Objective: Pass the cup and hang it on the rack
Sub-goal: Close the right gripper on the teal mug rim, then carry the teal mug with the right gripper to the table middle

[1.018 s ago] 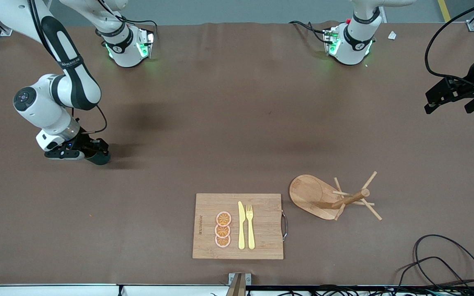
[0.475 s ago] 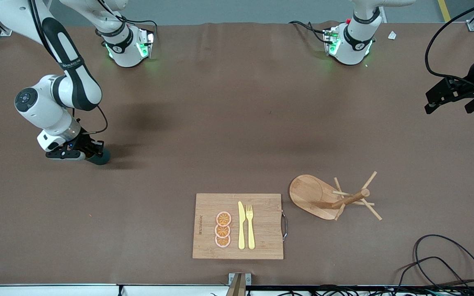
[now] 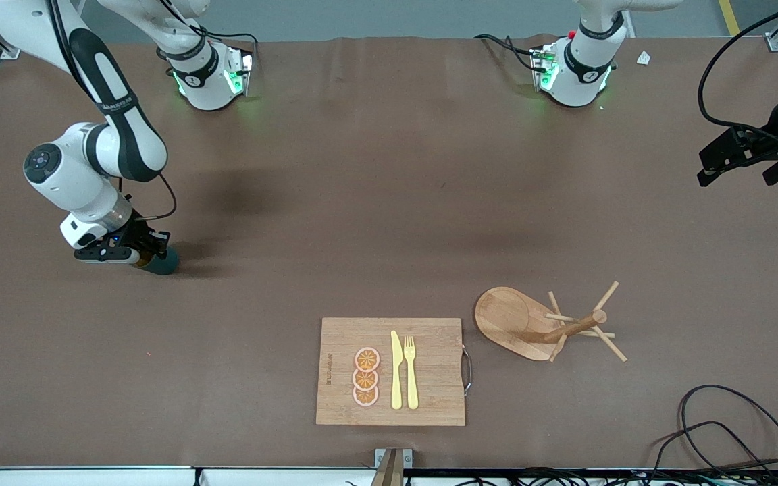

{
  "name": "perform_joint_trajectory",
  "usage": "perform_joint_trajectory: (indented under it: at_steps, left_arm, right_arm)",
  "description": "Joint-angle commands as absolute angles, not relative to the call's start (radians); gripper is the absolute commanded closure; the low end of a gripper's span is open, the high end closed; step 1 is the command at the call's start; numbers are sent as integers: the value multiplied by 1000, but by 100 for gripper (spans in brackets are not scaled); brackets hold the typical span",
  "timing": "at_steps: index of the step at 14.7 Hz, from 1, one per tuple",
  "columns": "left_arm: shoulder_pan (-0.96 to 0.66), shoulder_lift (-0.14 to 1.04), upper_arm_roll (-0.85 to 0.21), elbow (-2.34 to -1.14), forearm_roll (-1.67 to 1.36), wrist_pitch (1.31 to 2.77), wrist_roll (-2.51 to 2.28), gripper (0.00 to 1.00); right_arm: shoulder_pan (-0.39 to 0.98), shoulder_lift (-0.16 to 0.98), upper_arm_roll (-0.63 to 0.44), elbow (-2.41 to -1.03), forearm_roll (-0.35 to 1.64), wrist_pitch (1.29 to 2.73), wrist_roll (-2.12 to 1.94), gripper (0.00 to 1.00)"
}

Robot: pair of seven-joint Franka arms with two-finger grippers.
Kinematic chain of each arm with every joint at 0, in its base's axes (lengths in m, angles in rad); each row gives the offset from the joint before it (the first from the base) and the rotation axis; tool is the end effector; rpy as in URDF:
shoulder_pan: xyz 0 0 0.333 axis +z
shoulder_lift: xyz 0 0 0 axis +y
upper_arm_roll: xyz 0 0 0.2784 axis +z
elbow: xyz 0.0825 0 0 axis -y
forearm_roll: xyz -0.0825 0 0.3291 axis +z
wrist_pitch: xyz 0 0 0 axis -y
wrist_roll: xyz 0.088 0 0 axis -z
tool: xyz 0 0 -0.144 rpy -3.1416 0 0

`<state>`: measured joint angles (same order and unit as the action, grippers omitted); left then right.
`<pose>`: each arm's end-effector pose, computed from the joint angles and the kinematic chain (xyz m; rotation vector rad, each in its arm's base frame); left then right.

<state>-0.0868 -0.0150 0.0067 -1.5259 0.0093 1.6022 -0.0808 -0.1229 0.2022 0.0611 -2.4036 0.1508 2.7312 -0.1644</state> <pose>0.5011 -0.0389 0.5793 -3.1365 -0.0013 -0.1440 0.4797 -0.0323 0.2164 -3.0681 0.0521 -0.2044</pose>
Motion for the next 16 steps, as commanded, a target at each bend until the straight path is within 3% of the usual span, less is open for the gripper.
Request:
perform_joint_trajectory:
  at_steps: [1,5,9,13,16]
  left_arm:
    - [-81,-5,8,-1503,9,1582,-63,0]
    - [-72,1,8,-1506,9,1580,-63,0]
    - [-71,5,8,-1503,8,1566,-63,0]
    - [-72,5,6,-1503,9,1554,-63,0]
    - [-74,5,6,-1503,9,1552,-63,0]
  right_arm:
    - [-95,141,61,-2421,132,2688,-130,100]
    - [33,29,64,-2408,108,2510,145,100]
    - [234,3,71,-2327,43,2334,599,100]
    - [443,60,72,-2182,46,2263,994,100]
    - [607,197,69,-2029,43,2266,1277,100]
